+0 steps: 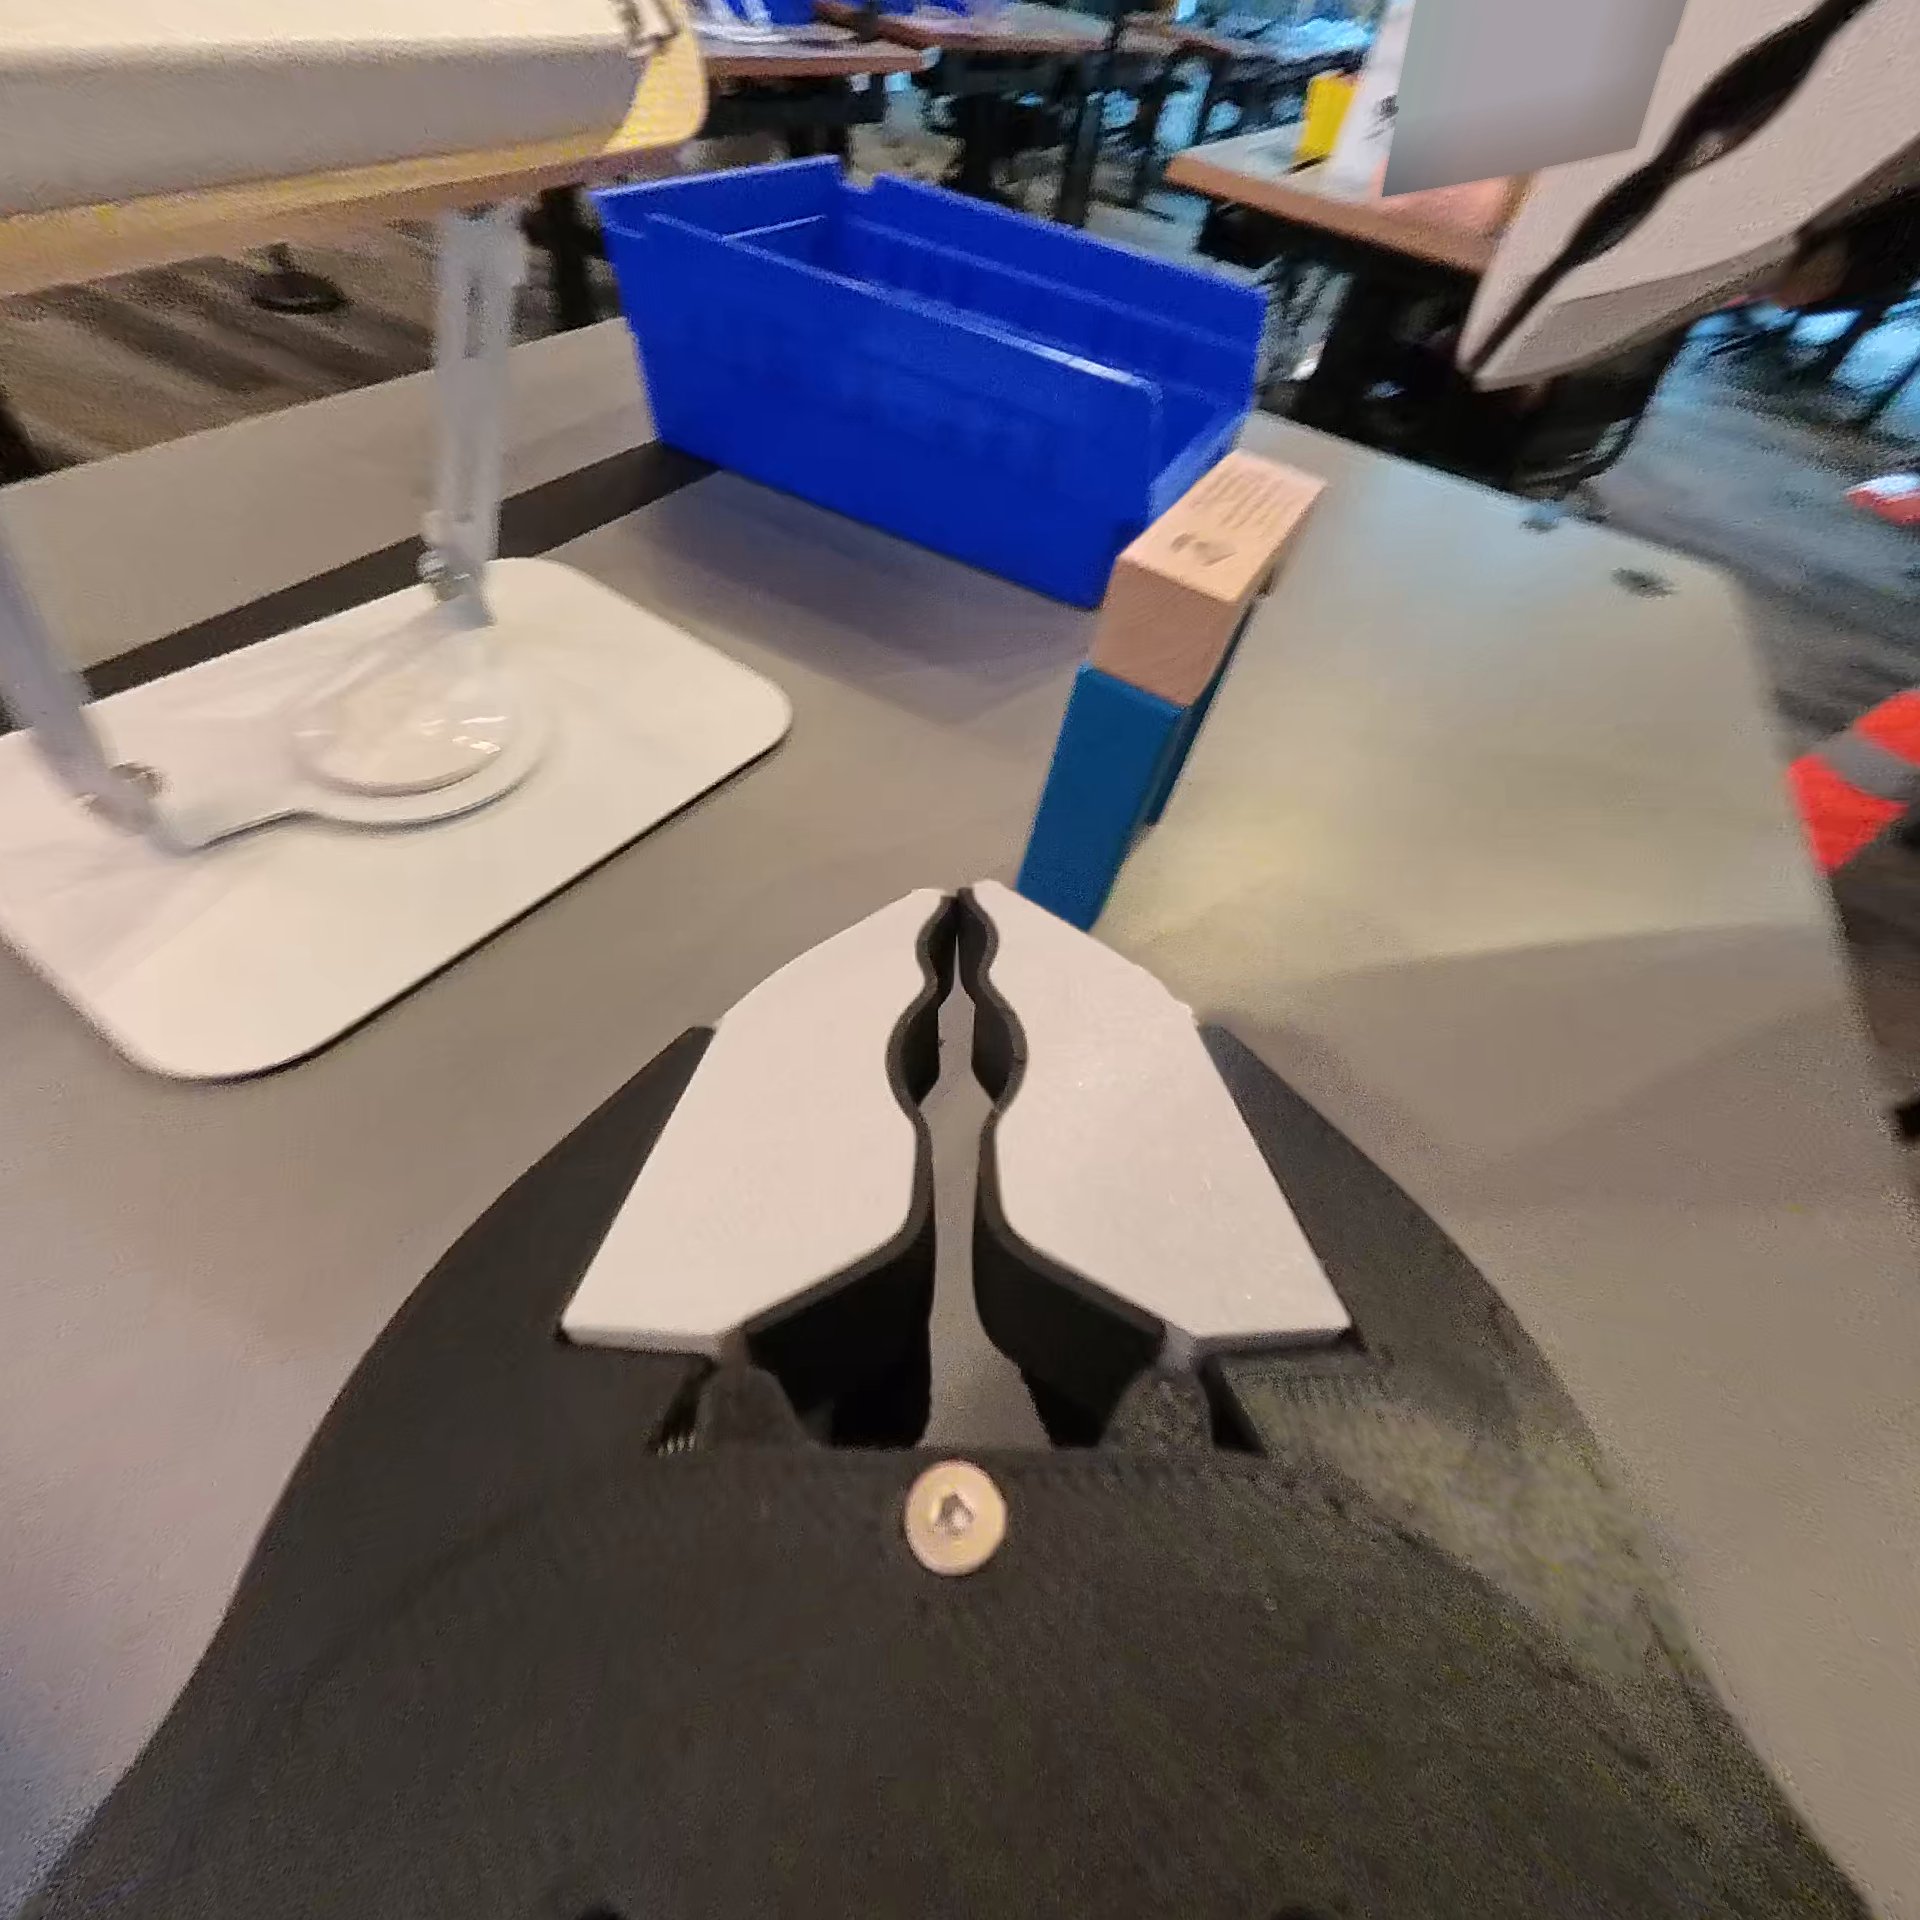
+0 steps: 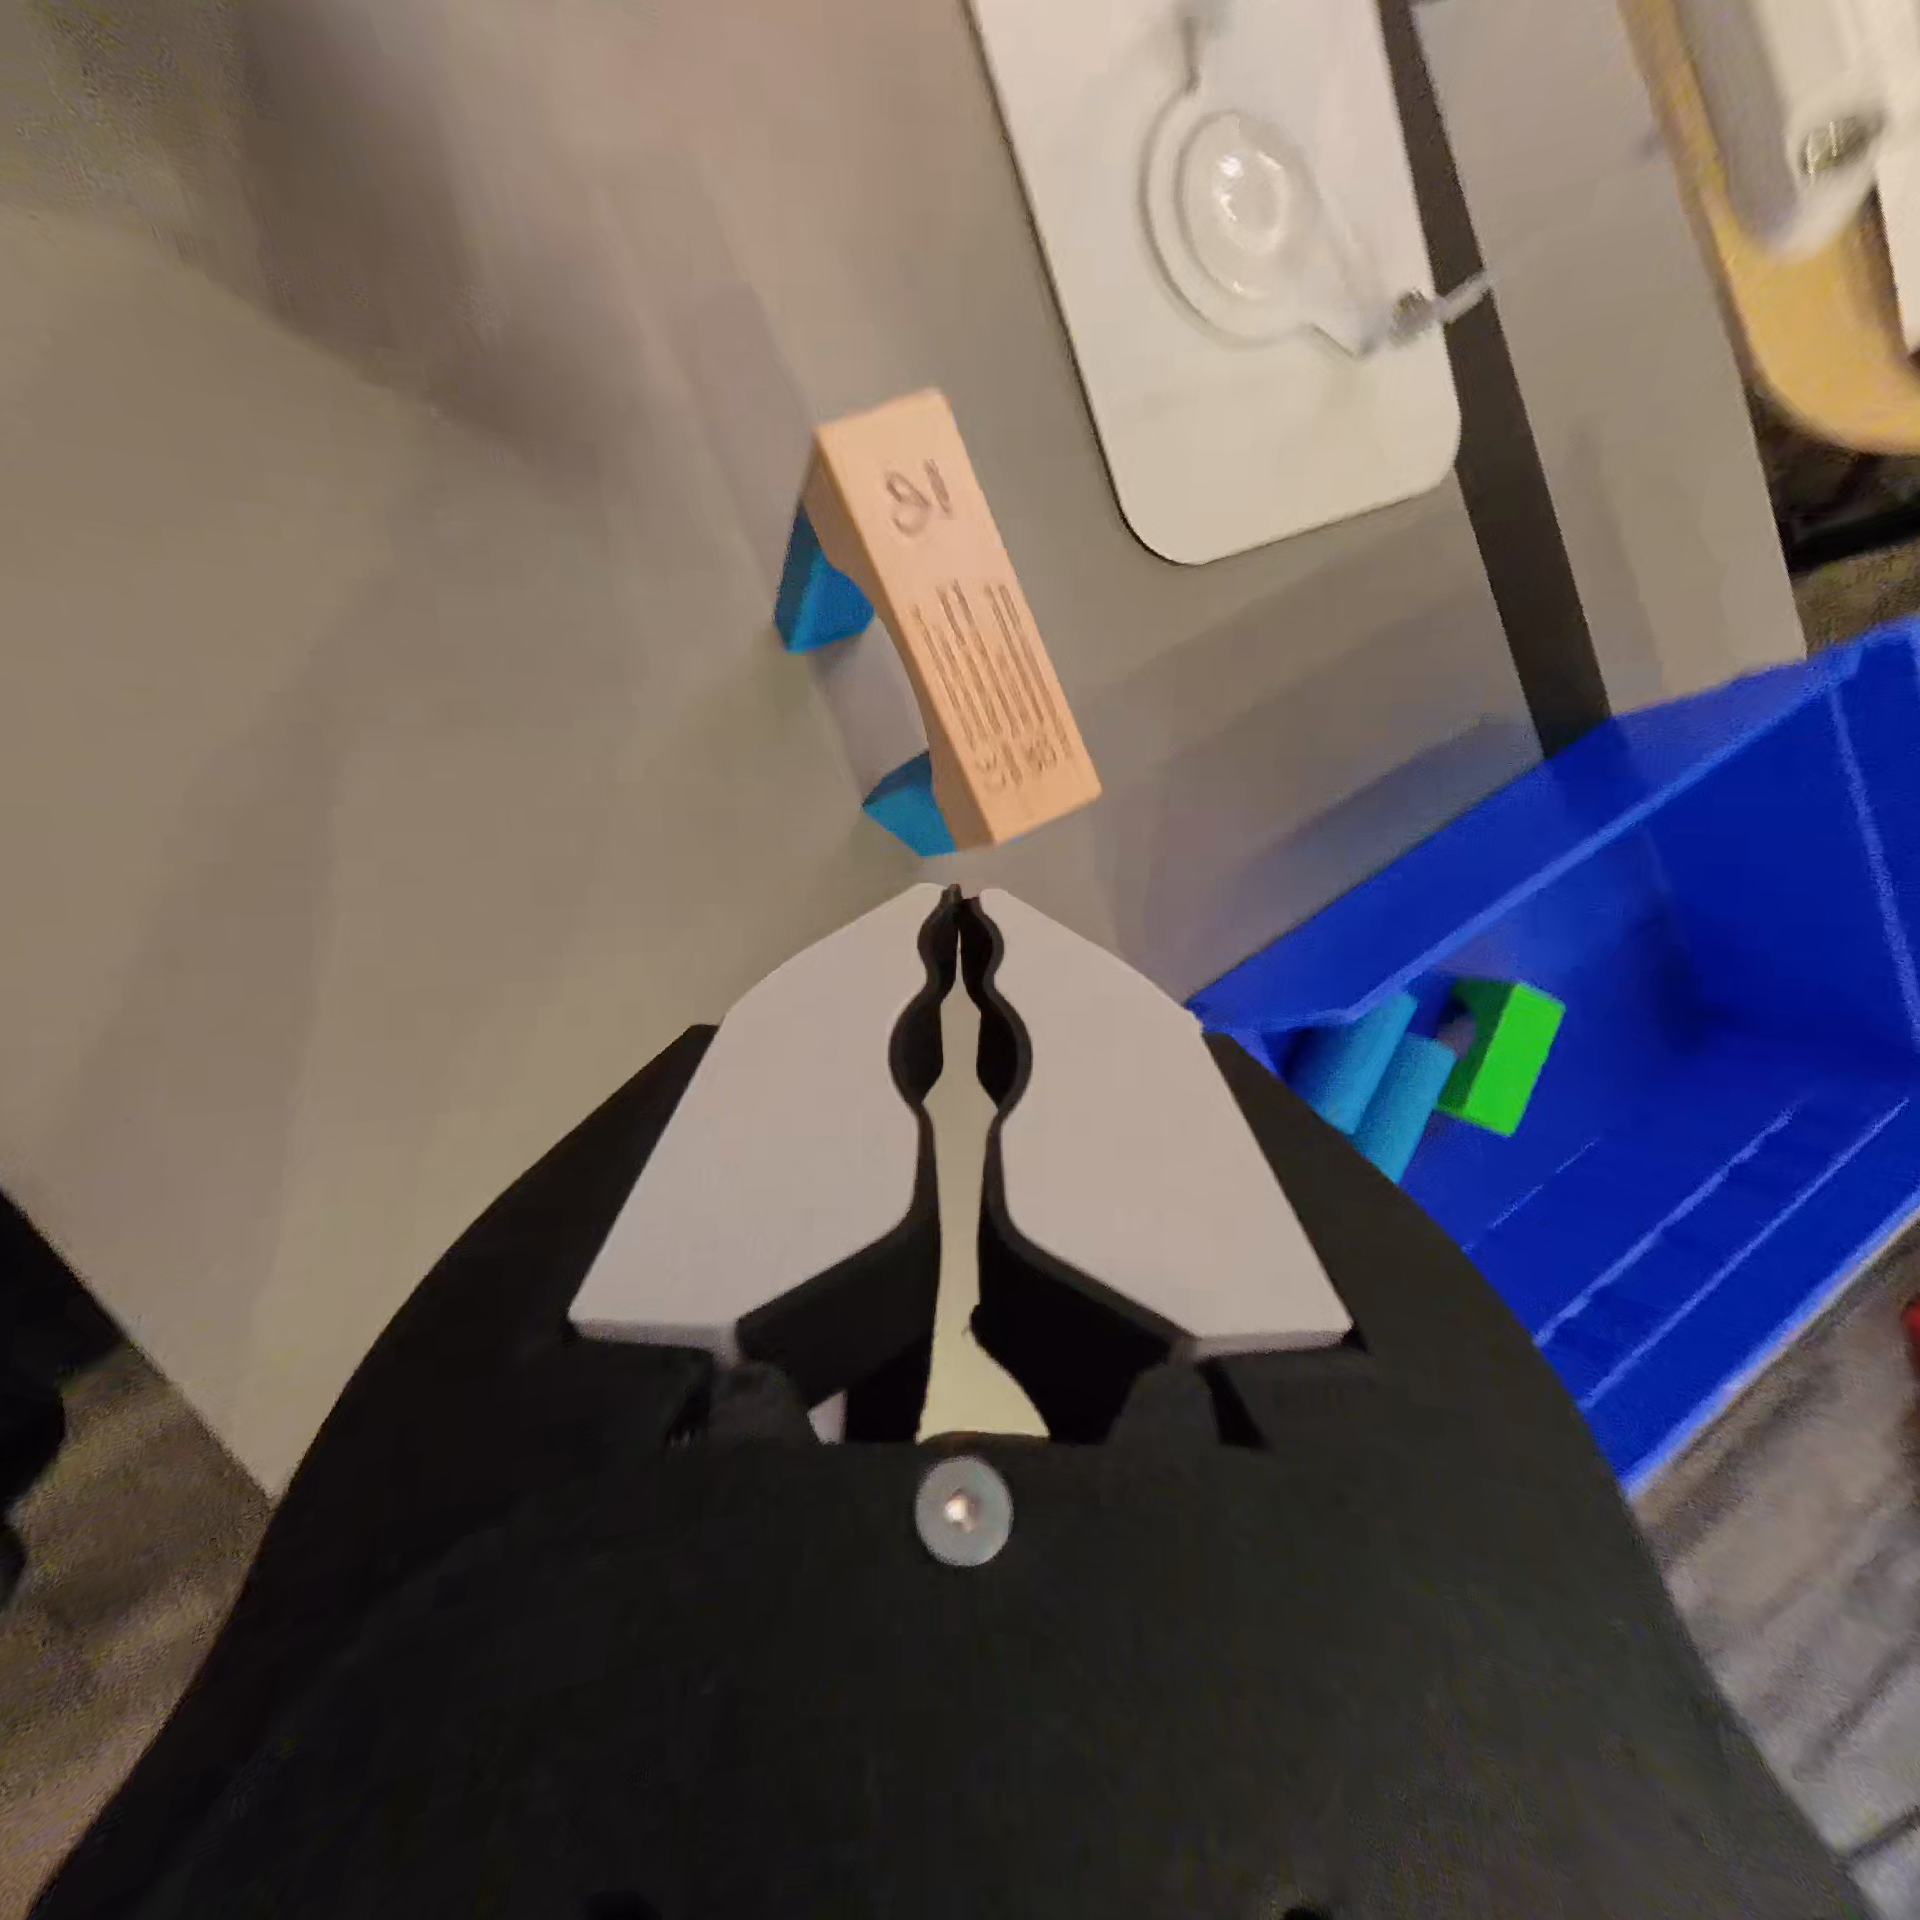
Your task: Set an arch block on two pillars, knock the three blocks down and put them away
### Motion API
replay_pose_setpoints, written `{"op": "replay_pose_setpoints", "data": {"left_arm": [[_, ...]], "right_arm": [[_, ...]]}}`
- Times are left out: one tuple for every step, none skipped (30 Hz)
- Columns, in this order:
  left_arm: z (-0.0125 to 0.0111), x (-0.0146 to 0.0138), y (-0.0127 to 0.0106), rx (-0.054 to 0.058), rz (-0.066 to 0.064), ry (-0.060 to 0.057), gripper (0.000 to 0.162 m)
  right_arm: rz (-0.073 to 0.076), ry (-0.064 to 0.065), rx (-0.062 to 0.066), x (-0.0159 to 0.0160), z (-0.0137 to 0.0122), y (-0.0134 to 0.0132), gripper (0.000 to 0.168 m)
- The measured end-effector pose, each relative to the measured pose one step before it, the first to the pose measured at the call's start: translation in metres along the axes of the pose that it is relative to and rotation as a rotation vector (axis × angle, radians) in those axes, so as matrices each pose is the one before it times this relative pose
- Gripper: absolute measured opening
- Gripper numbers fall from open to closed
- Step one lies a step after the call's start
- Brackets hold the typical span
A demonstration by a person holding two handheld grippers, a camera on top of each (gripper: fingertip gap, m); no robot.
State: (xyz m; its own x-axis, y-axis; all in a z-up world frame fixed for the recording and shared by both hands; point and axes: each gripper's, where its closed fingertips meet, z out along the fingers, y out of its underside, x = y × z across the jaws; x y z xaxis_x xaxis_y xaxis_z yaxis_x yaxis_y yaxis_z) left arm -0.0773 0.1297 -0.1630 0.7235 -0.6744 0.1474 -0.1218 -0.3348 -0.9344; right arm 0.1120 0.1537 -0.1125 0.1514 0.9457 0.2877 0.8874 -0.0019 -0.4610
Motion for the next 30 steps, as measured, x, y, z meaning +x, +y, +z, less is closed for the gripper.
{"op": "replay_pose_setpoints", "data": {"left_arm": [[-0.00215,-0.00530,0.00269,-0.0044,0.0072,-0.0505,0.000],[-0.00247,-0.00677,0.00262,0.0006,-0.0021,-0.0557,0.000],[-0.00259,-0.00778,0.00275,0.0046,-0.0114,-0.0560,0.000],[-0.00249,-0.01074,0.00340,-0.0023,-0.0200,-0.0721,0.000],[-0.00242,-0.00964,0.00290,-0.0029,-0.0136,-0.0659,0.000],[-0.00255,-0.00643,0.00066,0.0114,-0.0049,-0.0443,0.000],[-0.00227,-0.00346,-0.00025,0.0120,-0.0077,-0.0233,0.000],[-0.00171,-0.00289,-0.00002,0.0087,-0.0069,-0.0205,0.000],[-0.00117,-0.00292,0.00068,0.0036,0.0012,-0.0239,0.000],[-0.00059,-0.00256,0.00106,-0.0007,0.0082,-0.0228,0.000],[0.00002,-0.00079,0.00096,-0.0018,0.0072,-0.0094,0.000],[0.00077,0.00093,0.00083,-0.0014,-0.0010,0.0051,0.000],[0.00123,0.00021,0.00141,-0.0036,-0.0057,0.0008,0.000],[0.00149,-0.00203,0.00243,-0.0104,-0.0010,-0.0145,0.000],[0.00160,-0.00130,0.00268,-0.0132,0.0064,-0.0099,0.000],[0.00131,-0.00025,0.00222,-0.0099,0.0056,-0.0029,0.000],[0.00103,-0.00073,0.00165,-0.0055,0.0009,-0.0058,0.000],[0.00071,-0.00094,0.00142,-0.0053,0.0006,-0.0067,0.000],[0.00054,-0.00057,0.00105,-0.0051,0.0032,-0.0042,0.000],[0.00005,-0.00087,0.00025,-0.0005,0.0041,-0.0076,0.000],[0.00008,-0.00147,0.00040,-0.0022,0.0026,-0.0118,0.000],[0.00014,-0.00120,0.00104,-0.0057,0.0022,-0.0072,0.000],[0.00007,-0.00100,0.00084,-0.0033,0.0002,-0.0050,0.000],[-0.00017,-0.00157,0.00097,-0.0035,-0.0033,-0.0071,0.000],[-0.00041,-0.00208,0.00109,-0.0048,-0.0017,-0.0095,0.000],[-0.00067,-0.00183,0.00125,-0.0052,0.0012,-0.0073,0.000],[-0.00101,-0.00140,0.00086,-0.0016,-0.0020,-0.0036,0.000],[-0.00130,-0.00110,0.00124,-0.0041,-0.0100,0.0020,0.000],[-0.00148,-0.00194,0.00236,-0.0105,-0.0111,-0.0025,0.000],[-0.00197,-0.00311,0.00226,-0.0071,-0.0023,-0.0096,0.000]], "right_arm": [[0.0467,0.0233,0.0338,0.00125,0.00445,0.00909,0.001],[0.0452,0.0468,0.0443,0.00488,0.00447,0.00677,0.001],[0.0478,0.0531,0.0495,0.00595,0.00472,0.00525,0.001],[0.0469,0.0627,0.0443,0.00726,0.00541,0.00546,0.001],[0.0347,0.0665,0.0385,0.00770,0.00539,0.00633,0.001],[0.0362,0.0780,0.0387,0.00925,0.00500,0.00604,0.001],[0.0331,0.0629,0.0372,0.00723,0.00465,0.00551,0.001],[0.0252,0.0549,0.0216,0.00634,0.00448,0.00661,0.001],[0.0117,0.0727,0.0150,0.00870,0.00356,0.00623,0.001],[0.0023,0.0578,0.0201,0.00638,0.00279,0.00430,0.001],[0.0133,0.0289,0.0110,0.00252,0.00339,0.00418,0.001],[0.0181,0.0275,-0.0029,0.00247,0.00383,0.00508,0.001],[0.0082,0.0348,-0.0045,0.00298,0.00366,0.00420,0.001],[0.0063,0.0270,0.0011,0.00210,0.00286,0.00272,0.001],[0.0131,0.0111,0.0080,0.00058,0.00224,0.00131,0.001],[0.0178,-0.0039,0.0024,-0.00065,0.00191,0.00171,0.001],[0.0135,-0.0031,-0.0064,-0.00004,0.00167,0.00228,0.001],[0.0035,0.0005,-0.0069,0.00073,0.00151,0.00216,0.001],[0.0034,-0.0010,-0.0006,0.00053,0.00131,0.00149,0.001],[0.0064,-0.0058,-0.0063,-0.00022,0.00157,0.00232,0.001],[0.0071,-0.0058,-0.0108,-0.00014,0.00170,0.00322,0.001],[0.0043,-0.0049,-0.0052,-0.00021,0.00131,0.00239,0.001],[0.0080,-0.0027,-0.0023,0.00038,0.00095,0.00193,0.001],[0.0083,-0.0040,-0.0055,0.00041,0.00065,0.00198,0.001],[0.0002,0.0019,-0.0068,0.00094,0.00049,0.00180,0.001],[-0.0042,0.0009,-0.0066,0.00065,0.00067,0.00184,0.001],[0.0021,-0.0071,-0.0095,-0.00033,0.00122,0.00267,0.001],[0.0115,-0.0197,-0.0130,-0.00180,0.00182,0.00372,0.001],[0.0165,-0.0228,-0.0170,-0.00175,0.00215,0.00463,0.001],[0.0187,-0.0223,-0.0201,-0.00126,0.00202,0.00505,0.001]]}}
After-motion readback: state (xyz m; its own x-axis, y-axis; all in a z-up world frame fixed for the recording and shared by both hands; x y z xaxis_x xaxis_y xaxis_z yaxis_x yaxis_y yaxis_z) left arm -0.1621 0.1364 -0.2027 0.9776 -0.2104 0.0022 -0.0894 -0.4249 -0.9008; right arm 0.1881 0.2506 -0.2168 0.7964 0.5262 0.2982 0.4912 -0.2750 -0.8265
